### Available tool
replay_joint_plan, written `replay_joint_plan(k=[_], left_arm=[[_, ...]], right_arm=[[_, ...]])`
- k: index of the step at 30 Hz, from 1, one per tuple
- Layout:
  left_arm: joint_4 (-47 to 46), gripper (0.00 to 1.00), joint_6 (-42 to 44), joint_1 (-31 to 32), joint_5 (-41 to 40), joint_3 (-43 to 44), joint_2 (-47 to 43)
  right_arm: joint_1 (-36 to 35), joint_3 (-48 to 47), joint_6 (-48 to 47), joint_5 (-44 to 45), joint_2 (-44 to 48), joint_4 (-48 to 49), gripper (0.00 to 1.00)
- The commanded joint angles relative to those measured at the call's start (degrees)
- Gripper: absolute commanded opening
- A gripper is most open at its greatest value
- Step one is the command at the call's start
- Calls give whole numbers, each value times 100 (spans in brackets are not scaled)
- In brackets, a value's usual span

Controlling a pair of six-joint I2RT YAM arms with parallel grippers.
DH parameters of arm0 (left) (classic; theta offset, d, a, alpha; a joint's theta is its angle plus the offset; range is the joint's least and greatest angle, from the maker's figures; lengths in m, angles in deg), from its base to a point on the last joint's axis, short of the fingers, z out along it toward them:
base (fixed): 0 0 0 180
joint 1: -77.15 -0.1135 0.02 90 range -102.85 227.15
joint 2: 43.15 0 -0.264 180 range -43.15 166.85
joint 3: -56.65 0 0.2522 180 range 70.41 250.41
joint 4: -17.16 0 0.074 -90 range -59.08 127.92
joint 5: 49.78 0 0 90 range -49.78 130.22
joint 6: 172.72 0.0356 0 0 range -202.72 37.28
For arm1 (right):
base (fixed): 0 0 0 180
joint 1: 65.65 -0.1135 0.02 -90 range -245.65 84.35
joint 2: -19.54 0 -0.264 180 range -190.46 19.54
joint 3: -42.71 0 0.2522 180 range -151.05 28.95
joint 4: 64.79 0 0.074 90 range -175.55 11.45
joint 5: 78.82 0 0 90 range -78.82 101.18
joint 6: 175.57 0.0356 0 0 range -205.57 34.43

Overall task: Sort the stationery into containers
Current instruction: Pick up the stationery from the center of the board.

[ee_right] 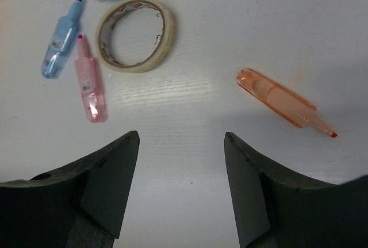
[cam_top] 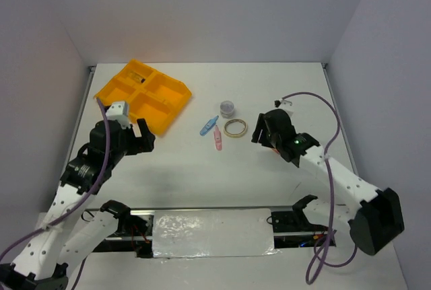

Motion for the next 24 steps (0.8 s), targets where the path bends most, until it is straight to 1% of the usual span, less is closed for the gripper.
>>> replay_joint_plan(k=[1,2,3,6,9,12,15,19,20,24], left_arm=[[-363,99,196,80,-724,-91,-538],[-295,99,213,-25,-794,-74,-513],[-233,99,213,-69,-769,5,-452],[-215,99,283,-87,-498,40,12],[-197,99,319,-88,-338,76,259],[-250,99,354,-87,-198,49,313],[-276,99,380,-87,-127,32,287],[-294,99,380,-87,-83,32,234],[-303,99,389,-87,-74,23,234],[-312,99,398,-87,-30,5,251]], right_arm=[[49,-627,-257,-74,-820,338,68],[49,-804,-301,-56,-1058,303,68],[49,-1110,-371,-56,-1539,250,67],[58,-1603,-372,6,-2340,109,67],[67,-1859,-319,76,-2859,153,65],[67,-2079,-284,146,-3308,109,62],[67,-2107,-214,138,-3608,117,60],[145,-1922,-170,-99,-3889,478,56],[163,-1913,-187,-161,-3960,539,53],[190,-1852,-152,-275,-4268,829,52]])
